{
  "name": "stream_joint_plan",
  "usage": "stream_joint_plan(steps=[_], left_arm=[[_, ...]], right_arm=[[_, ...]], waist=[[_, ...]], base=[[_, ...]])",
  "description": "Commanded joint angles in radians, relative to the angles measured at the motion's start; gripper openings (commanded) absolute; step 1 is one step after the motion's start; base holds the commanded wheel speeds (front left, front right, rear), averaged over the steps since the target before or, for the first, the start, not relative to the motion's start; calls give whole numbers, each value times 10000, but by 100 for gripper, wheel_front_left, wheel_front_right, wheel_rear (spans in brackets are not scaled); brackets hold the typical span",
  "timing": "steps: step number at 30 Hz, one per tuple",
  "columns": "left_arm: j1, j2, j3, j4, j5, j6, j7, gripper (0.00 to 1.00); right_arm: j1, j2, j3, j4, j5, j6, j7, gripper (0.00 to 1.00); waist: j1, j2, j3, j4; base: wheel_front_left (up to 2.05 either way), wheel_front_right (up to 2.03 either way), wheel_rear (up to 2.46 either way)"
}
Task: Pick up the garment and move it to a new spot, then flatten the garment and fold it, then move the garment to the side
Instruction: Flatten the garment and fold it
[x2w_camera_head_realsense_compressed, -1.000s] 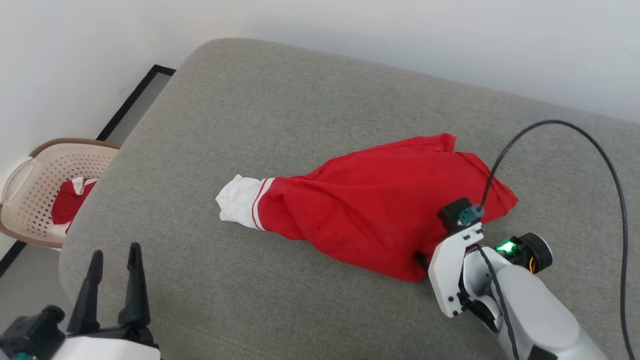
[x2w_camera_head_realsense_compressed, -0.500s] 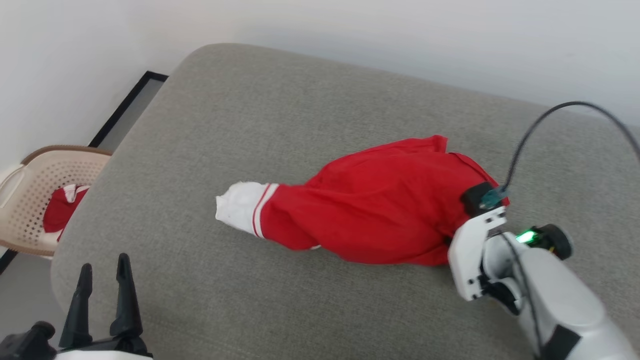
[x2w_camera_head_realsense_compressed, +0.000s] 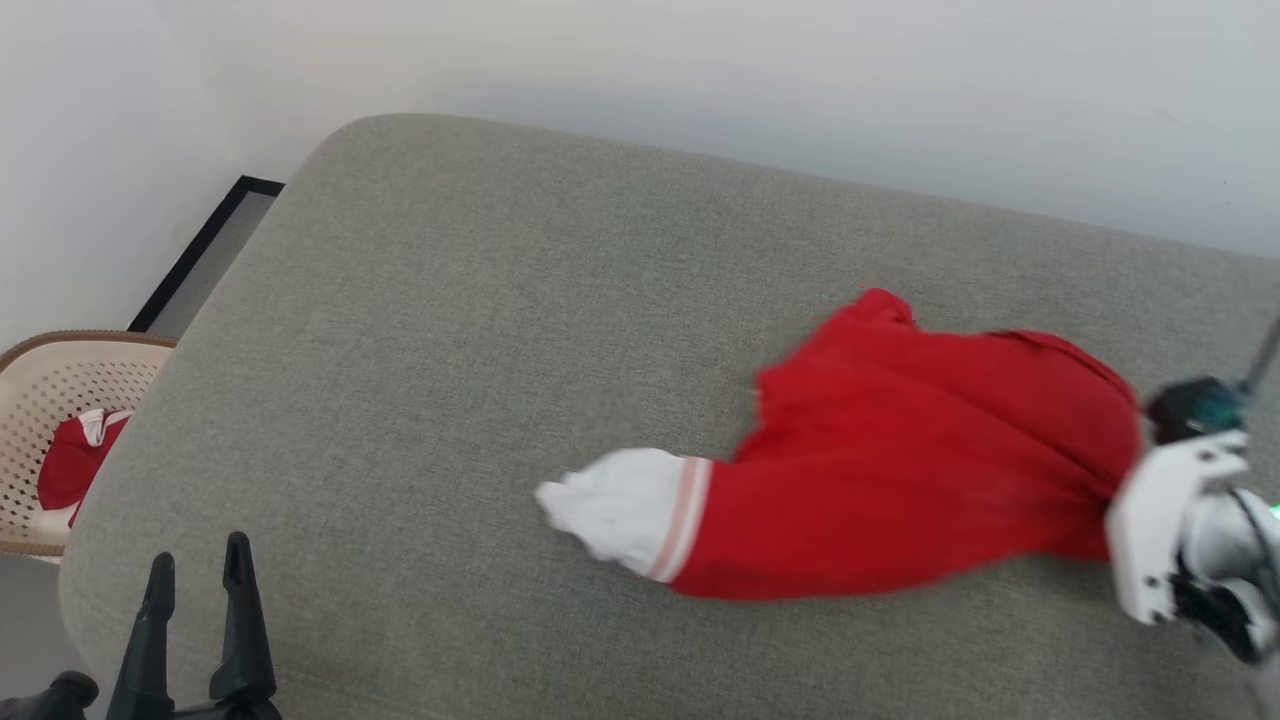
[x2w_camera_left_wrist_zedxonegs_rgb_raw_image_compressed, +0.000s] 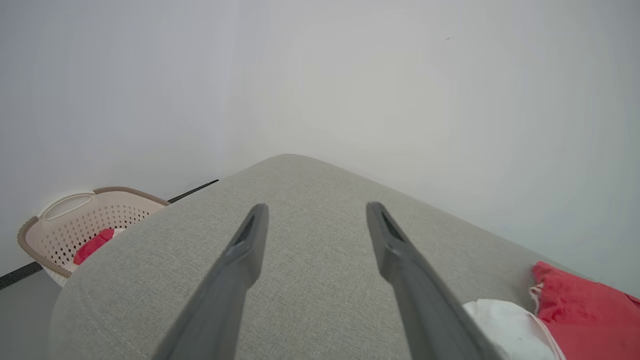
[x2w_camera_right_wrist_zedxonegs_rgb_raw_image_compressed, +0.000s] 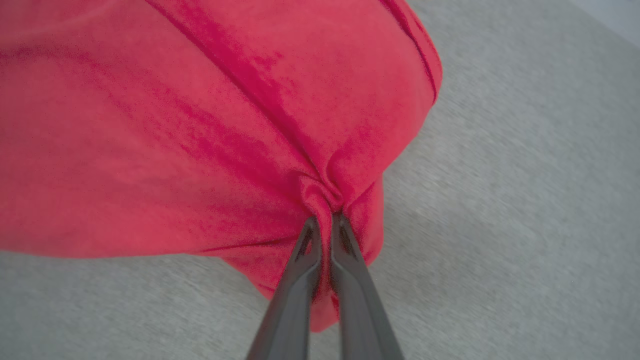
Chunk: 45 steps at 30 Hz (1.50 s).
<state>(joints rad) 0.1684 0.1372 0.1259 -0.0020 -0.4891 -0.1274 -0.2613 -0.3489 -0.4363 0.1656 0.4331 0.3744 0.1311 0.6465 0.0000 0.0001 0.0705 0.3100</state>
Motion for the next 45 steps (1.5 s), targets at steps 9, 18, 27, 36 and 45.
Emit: stream_joint_plan(steps=[9, 18, 27, 36, 45], left_arm=[[139, 107, -179, 125, -143, -28, -50, 100], [98, 180, -376, 271, -141, -27, -50, 100], [-213, 101, -529, 339, -262, -28, -51, 100], [-707, 103, -1014, 578, -376, -28, -49, 100], [-1141, 72, -1366, 813, -467, -28, -49, 100]], right_arm=[[1269, 597, -1797, -337, -532, -6, 513, 0], [971, 1108, -1673, -1042, -500, -5, 231, 0], [-340, 1541, -297, -3067, -479, -5, 650, 0], [-2167, 2372, 1397, -1874, -559, -5, 205, 0], [-3843, 3273, 3312, 1595, -116, -5, -1310, 41]], waist=[[0, -1, -71, -67], [0, -1, -114, 31], [0, -1, 91, 238], [0, -1, 353, 819], [0, -1, 709, 1311]], base=[[0, 0, 0], [0, 0, 0], [0, 0, 0], [0, 0, 0], [0, 0, 0]])
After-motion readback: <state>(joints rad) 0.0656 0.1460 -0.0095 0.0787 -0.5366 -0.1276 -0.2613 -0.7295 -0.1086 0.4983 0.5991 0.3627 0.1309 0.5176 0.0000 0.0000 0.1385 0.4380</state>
